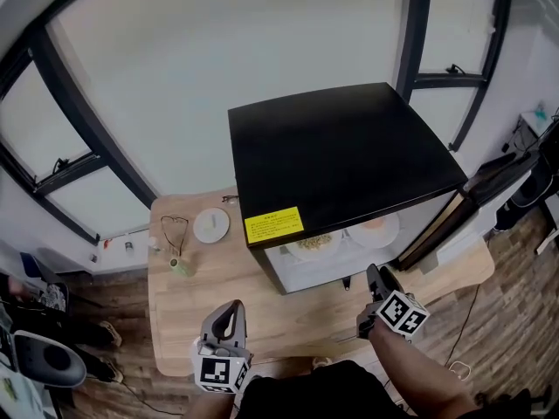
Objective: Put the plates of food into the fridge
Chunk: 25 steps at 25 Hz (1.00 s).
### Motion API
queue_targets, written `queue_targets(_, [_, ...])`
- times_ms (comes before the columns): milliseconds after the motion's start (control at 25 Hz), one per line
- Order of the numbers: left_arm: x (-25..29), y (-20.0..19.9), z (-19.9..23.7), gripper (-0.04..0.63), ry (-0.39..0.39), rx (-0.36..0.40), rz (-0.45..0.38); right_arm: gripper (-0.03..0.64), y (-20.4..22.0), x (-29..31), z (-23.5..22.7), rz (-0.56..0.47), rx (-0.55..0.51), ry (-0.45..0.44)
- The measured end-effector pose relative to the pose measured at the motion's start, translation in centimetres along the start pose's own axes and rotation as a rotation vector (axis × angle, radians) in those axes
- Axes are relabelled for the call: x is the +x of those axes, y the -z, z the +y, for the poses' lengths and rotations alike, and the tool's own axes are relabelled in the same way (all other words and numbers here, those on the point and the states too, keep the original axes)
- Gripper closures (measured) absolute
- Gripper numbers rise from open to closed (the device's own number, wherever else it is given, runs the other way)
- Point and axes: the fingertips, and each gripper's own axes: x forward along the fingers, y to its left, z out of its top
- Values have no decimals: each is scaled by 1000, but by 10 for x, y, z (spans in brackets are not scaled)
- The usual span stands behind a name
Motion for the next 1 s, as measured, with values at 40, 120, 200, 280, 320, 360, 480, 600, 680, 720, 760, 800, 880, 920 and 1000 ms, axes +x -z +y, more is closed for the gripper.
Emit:
queue_targets(40, [-5, 0, 4, 591, 4, 4, 0, 406, 11, -1, 5, 17, 15, 1])
queue_targets(120, [-17, 0, 14, 591, 11, 0, -1, 439, 30, -2, 25, 45, 35, -29])
queue_targets(200, [-30, 3, 28, 591, 7, -14, 4, 461, 49, -3, 49, 67, 39, -71])
queue_targets(280, [-45, 8, 44, 591, -2, -28, 17, 475, 71, -6, 71, 92, 35, -96])
queue_targets(320, [-54, 11, 52, 591, -6, -32, 23, 477, 82, -8, 80, 107, 33, -103])
queue_targets(360, [-63, 14, 59, 591, -11, -35, 30, 480, 94, -12, 89, 125, 30, -108])
queue_targets(480, [-92, 26, 82, 592, -45, -42, 50, 488, 133, -20, 114, 186, 12, -125])
queue_targets(600, [-121, 32, 106, 591, -81, -63, 32, 489, 170, -27, 140, 236, -5, -138])
queue_targets(680, [-138, 37, 120, 591, -91, -83, 16, 489, 195, -32, 154, 269, -3, -144])
queue_targets(720, [-148, 40, 127, 591, -98, -91, 13, 489, 209, -35, 160, 290, 5, -148])
queue_targets(760, [-157, 44, 133, 591, -106, -96, 15, 489, 225, -40, 167, 314, 19, -151])
queue_targets(800, [-167, 49, 139, 591, -112, -101, 21, 489, 241, -45, 173, 339, 40, -155])
queue_targets(880, [-184, 60, 150, 591, -117, -104, 37, 489, 273, -57, 189, 380, 78, -169])
queue_targets(920, [-191, 66, 154, 591, -117, -104, 44, 489, 289, -64, 196, 399, 87, -177])
queue_targets(1000, [-203, 78, 160, 591, -111, -106, 58, 489, 319, -77, 208, 444, 91, -198])
